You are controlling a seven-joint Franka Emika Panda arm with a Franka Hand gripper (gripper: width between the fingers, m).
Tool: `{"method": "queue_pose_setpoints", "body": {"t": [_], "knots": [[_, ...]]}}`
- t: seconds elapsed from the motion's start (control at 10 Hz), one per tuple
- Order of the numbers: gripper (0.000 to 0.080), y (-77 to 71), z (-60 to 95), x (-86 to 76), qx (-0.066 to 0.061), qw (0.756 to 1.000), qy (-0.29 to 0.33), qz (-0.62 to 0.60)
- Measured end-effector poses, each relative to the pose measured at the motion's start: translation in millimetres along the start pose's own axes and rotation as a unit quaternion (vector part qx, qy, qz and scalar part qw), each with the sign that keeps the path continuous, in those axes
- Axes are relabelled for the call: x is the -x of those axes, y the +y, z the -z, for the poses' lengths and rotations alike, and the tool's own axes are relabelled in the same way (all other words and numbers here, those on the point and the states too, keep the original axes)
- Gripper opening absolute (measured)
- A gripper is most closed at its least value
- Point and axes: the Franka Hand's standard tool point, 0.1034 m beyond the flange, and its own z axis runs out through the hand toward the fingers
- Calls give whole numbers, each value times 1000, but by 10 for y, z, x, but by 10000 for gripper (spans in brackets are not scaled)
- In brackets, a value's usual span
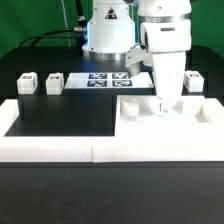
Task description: Assemble square table
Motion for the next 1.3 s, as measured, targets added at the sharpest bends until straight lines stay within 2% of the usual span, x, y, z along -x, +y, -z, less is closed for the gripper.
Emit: {"method": "queue_pose_setpoints", "body": {"t": [0.3,0.5,0.6,0.8,0.9,1.0,1.1,1.3], "knots": [[648,0,17,-17,0,1000,-1,-12],[648,-35,242,-172,6,998,-8,-66],[648,-101,324,-276,5,996,-14,-88],[648,-227,448,-534,13,977,-14,-213],[648,-277,499,-673,12,964,-17,-264],[648,-312,500,-785,14,951,-15,-308],[648,-304,487,-801,17,945,-7,-327],[648,-309,484,-810,16,917,-5,-397]]}}
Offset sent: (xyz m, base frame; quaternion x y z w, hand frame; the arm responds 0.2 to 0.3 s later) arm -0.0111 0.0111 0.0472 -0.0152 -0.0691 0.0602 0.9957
